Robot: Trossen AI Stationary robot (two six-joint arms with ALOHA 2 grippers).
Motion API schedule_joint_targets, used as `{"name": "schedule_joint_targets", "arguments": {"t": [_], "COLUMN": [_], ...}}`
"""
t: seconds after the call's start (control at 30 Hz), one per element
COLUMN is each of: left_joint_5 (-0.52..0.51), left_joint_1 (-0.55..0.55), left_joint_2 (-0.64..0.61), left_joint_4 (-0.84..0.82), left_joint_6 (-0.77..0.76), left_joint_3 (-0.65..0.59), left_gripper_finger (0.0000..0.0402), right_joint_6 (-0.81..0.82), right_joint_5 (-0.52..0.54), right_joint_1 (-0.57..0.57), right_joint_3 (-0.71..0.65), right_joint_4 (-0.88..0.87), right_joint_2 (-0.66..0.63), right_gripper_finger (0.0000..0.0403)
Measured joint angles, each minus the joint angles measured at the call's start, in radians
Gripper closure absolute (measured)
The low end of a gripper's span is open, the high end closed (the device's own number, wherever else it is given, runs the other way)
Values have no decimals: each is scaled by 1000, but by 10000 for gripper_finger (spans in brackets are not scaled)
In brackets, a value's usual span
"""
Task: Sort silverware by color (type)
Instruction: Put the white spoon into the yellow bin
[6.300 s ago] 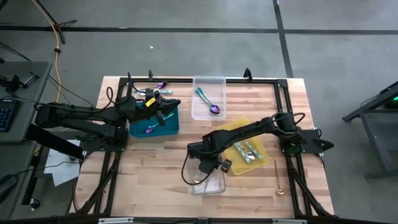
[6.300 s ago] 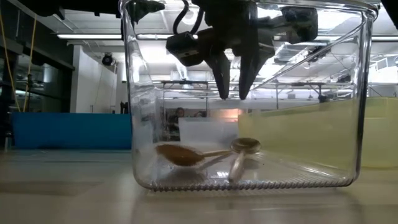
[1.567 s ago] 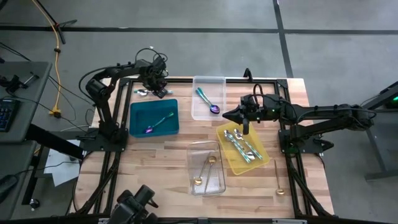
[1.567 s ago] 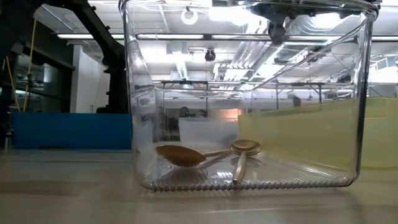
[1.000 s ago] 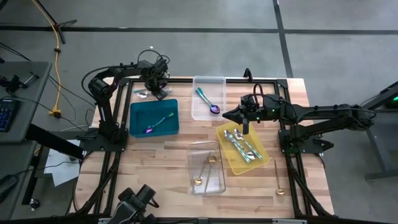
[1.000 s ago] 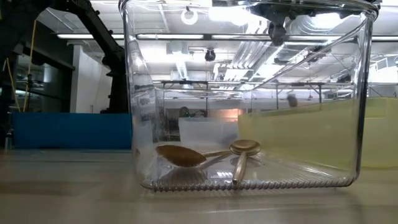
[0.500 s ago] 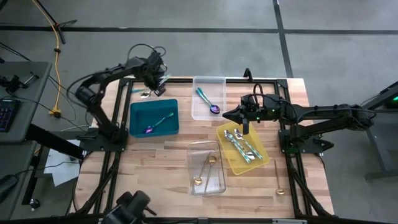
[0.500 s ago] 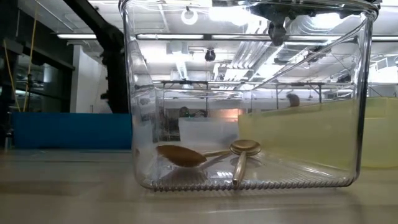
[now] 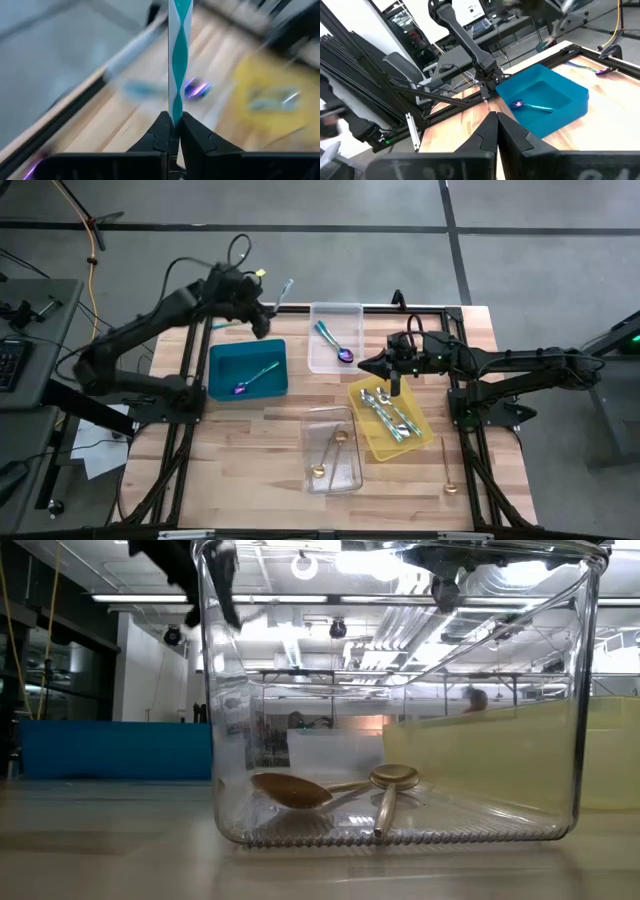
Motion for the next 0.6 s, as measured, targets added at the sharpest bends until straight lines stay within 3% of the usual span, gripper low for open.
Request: {"name": "schedule_joint_targets", "arguments": {"t": [0.13,0.37,0.6], "left_joint_5": [-19,-217,-370], "left_joint_1": [-153,-420,-548], "left_joint_2": [-111,-172,-139], "left_joint_4": [296,783,915], "left_joint_6": [-134,-267,-301], "left_joint_3": [-113,-363,-450], "left_gripper_finger": [388,388,388], "right_joint_6": [0,-1,-1], "right_joint_5": [-3,-32,-45], "right_joint_1": [0,0,0], "right_joint_3": [0,0,0], "right_joint_4": [25,44,46], "right_joint_2": [0,0,0], "right_gripper_finger": [403,403,403]}}
